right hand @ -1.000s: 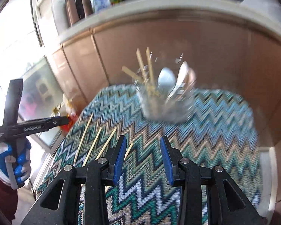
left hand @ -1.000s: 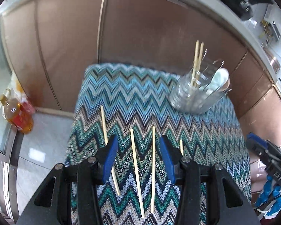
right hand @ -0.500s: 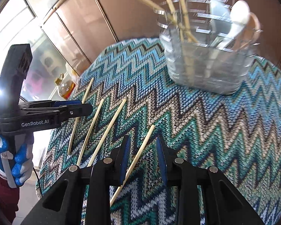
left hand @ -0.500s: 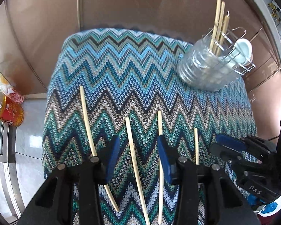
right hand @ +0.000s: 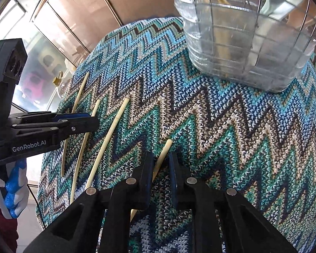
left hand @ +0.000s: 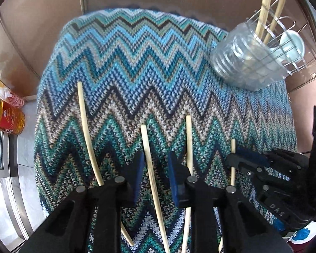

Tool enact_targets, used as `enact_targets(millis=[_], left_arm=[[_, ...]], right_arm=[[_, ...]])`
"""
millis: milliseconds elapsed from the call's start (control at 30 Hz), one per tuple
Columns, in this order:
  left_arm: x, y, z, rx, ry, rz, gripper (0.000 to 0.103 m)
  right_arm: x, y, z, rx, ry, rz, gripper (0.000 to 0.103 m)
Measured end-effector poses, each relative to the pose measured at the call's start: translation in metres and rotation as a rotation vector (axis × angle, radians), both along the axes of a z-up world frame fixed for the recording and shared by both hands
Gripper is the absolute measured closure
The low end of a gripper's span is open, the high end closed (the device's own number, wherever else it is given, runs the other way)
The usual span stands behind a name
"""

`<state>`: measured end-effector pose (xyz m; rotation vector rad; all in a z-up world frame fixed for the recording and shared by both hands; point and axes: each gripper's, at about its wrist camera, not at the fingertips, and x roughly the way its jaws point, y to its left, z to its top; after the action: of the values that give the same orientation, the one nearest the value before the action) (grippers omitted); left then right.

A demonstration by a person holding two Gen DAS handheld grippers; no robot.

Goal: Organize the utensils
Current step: 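Grasp a chopstick with the right gripper while the left gripper grasps another chopstick, then lift both chopsticks over the holder and lower them in with both grippers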

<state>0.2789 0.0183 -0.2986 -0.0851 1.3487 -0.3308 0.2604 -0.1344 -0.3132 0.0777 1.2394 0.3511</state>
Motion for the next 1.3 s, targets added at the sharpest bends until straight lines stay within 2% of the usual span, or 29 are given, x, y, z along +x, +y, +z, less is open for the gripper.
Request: enact_targets(millis=[367,500,833,967,1300], left_arm=[[0.005,-0.001,-0.008,0.013,0.014,0.025,0.095],[0.007,0.003,-0.009,0.018,0.011,0.030,0.095],[0.005,0.015,-0.009,-0.024,0.008,0.051,0.099],[0.000,0.022,-0.001,-0.033,-0.018,0.054,0.099],[-0.035,0.027,0.049,-0.050,-0.193,0.073,0.099]], right_arm=[[0.012,0.015,-0.004,-0.030,0.025,-0.006,0.090],[0.011,0.014,-0.004,-0.032,0.021,-0.028,0.092],[0.008,0.002,0.000,0.066,0.037,-0.073,0.098],[0.000,-0.002,0.012,0.099,0.004,-0.053,0.098],[-0.037,-0.011,0.056,0.185,-0.175,-0.004,0.098]])
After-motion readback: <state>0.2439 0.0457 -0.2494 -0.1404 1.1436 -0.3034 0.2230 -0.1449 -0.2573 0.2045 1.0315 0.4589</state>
